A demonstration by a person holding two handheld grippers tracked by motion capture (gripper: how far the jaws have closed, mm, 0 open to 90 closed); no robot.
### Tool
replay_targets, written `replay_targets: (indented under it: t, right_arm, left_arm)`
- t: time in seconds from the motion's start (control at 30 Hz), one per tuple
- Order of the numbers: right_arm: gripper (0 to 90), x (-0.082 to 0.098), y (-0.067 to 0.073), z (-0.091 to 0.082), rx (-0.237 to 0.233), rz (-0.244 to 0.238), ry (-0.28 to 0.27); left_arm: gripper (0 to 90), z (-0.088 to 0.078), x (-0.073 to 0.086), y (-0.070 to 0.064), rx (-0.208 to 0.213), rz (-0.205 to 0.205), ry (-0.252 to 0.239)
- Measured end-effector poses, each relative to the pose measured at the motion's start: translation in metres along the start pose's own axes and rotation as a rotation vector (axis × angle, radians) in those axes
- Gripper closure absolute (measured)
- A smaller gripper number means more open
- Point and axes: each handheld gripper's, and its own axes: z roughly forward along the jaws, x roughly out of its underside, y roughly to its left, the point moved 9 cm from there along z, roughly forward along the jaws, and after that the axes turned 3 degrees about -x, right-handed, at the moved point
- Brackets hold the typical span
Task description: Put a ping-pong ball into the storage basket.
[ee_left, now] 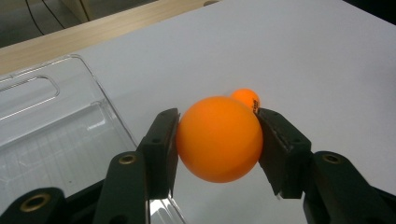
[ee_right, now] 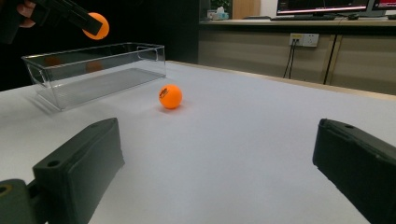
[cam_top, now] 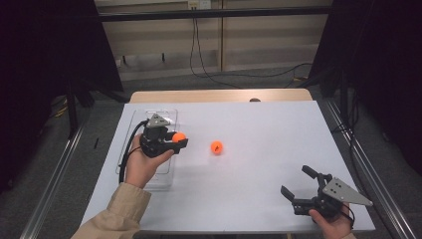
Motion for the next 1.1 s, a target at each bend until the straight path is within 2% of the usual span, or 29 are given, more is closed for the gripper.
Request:
replay_targets:
  t: [0.53,0.6,0.63,0.93,1.1]
  right_arm:
    - [1.0,0.0,-0.001,0.0,0.004,0.004,-0.001]
    - [1.0,0.001,-0.001,0.001,0.004,0.003,0.0]
    - [1.0,0.001,-0.001,0.001,0.003,0.004,0.0]
    - [1.0,0.0,-0.002,0.0,0.006,0.005,-0.001]
    - [1.0,0.0,-0.003,0.0,0.008,0.005,-0.002]
  left_arm:
    - [51.0,-0.005,0.003,0.01,-0.03,0.009,0.001]
    - [51.0,-0.005,0.003,0.011,-0.025,-0.005,0.001]
    - [51.0,-0.006,0.003,0.013,-0.033,0.005,0.002]
    - [51.0,-0.012,0.006,0.022,-0.052,0.003,0.001]
    - [51.0,-0.016,0.007,0.028,-0.062,-0.008,-0.003]
